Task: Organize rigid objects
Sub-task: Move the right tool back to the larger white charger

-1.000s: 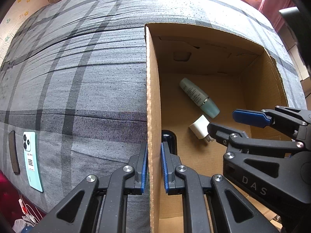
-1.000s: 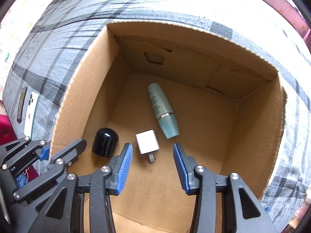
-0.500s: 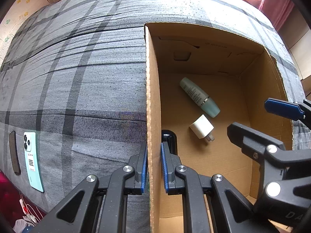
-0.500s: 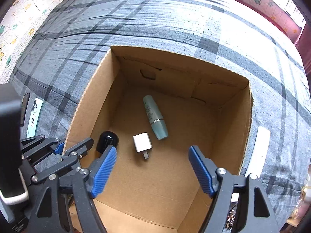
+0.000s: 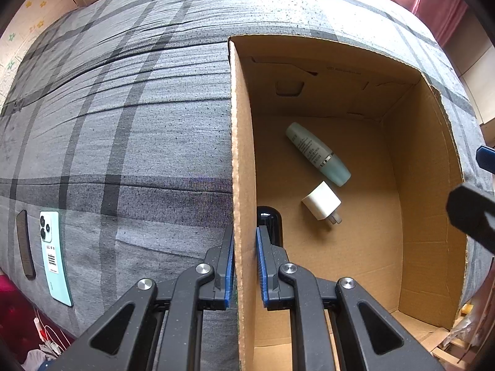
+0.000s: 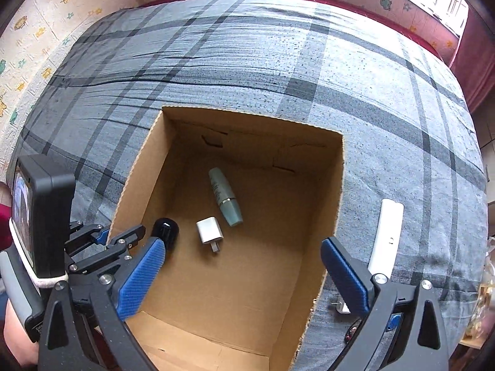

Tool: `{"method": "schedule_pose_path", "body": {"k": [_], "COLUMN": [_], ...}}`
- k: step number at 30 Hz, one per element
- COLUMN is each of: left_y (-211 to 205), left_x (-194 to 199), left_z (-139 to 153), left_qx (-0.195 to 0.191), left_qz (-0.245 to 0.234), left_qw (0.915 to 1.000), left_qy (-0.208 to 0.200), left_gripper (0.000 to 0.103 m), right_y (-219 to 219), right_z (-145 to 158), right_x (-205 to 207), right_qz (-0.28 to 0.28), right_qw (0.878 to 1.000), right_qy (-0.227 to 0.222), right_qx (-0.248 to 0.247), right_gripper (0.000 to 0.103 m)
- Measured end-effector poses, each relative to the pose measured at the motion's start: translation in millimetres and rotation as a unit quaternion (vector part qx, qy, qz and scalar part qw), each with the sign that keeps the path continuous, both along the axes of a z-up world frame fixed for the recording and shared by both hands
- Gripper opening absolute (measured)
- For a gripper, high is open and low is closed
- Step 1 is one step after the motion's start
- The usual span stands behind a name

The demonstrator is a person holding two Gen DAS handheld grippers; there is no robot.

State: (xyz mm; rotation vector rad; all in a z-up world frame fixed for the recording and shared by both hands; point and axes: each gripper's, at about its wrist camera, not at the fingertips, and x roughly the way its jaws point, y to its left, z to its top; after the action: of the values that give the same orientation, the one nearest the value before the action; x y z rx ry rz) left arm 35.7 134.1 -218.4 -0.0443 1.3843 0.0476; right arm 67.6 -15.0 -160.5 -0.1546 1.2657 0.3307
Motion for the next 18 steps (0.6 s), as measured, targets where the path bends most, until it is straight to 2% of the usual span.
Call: {"method": "schedule_pose_path", "body": {"k": [8,18], "left_y": [-1.3,-1.1], "left_x": [0.1,-0.3], "left_z": [0.1,0.6], "left_qx": [0.003,0.004], "left_qz": [-0.001,-0.003], "left_qw": [1.0000,1.0000], "left_qy": [0.001,0.001], "left_gripper": [0.014,0.014], "right_y": [-46.4,-110.5], "right_z": [14.0,11.8], "right_x": [-2.9,-5.5], "right_qz": [-0.047,-0.107], "right_qw": [0.999,0.994], "right_qy": [-0.010,-0.008], "right_qx": [-0.007,-0.031], "right_gripper": [0.103,0.103]}}
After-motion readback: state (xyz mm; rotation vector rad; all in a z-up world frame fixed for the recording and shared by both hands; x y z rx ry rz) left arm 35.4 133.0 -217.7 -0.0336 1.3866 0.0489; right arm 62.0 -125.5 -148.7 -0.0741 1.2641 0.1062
